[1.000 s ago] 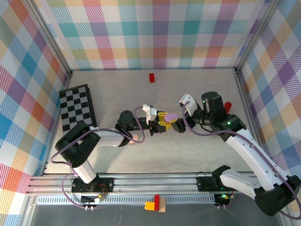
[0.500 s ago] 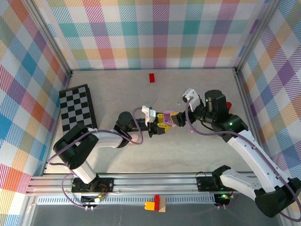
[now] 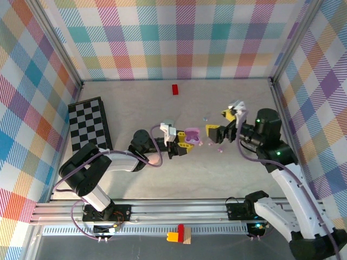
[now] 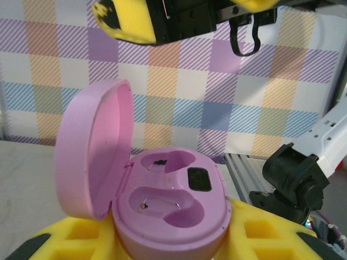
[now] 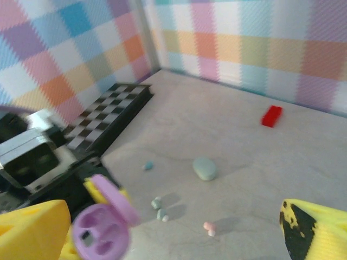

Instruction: Insert wireless bluetooth earbuds into charging case

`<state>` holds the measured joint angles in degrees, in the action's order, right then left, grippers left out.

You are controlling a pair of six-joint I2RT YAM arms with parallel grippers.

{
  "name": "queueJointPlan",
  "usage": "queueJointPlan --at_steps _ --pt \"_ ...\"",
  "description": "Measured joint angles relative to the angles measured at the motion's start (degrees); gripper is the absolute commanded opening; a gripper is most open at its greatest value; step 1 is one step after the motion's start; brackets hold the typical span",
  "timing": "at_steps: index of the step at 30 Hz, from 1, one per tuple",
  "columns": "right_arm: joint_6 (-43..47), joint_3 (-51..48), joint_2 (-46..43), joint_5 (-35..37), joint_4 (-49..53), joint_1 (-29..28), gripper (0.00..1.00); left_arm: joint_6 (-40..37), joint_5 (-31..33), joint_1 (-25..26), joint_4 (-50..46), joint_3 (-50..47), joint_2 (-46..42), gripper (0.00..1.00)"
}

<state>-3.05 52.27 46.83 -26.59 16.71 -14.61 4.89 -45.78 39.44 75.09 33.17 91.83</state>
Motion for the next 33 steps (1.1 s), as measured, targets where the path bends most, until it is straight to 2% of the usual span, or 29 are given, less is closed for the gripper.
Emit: queueJointPlan --at_steps 3,7,10,14,18,23,33 --pt "-6.1 -2.8 -0.3 1.2 -1.3 4.8 0.99 0.0 0.0 -1.7 -0.1 -1.3 -2.1 0.35" --pt "-11.9 -3.9 2.9 5.6 1.0 5.5 0.98 0.0 0.2 -3.1 0.1 -2.6 -4.3 0.35" --pt "-15.0 -3.9 8.2 7.4 3.5 5.6 0.88 -0.1 0.2 -3.6 0.0 -3.5 -5.2 0.35" --pt "-18.8 -3.3 19.5 8.1 8.0 5.6 0.72 -0.2 0.2 -3.9 0.0 -4.2 -5.7 0.35" --pt "-21.5 -3.5 29.5 6.6 9.0 5.6 0.63 -0.2 0.2 -4.0 0.0 -4.2 -5.7 0.35" --pt "-23.6 -3.7 36.0 6.4 8.8 5.6 0.61 -0.2 0.3 -4.0 -0.1 -4.7 -5.8 0.35" --pt "-27.6 -7.8 36.3 10.7 8.9 5.6 0.63 -0.4 0.3 -4.0 -0.1 -5.2 -5.9 0.35"
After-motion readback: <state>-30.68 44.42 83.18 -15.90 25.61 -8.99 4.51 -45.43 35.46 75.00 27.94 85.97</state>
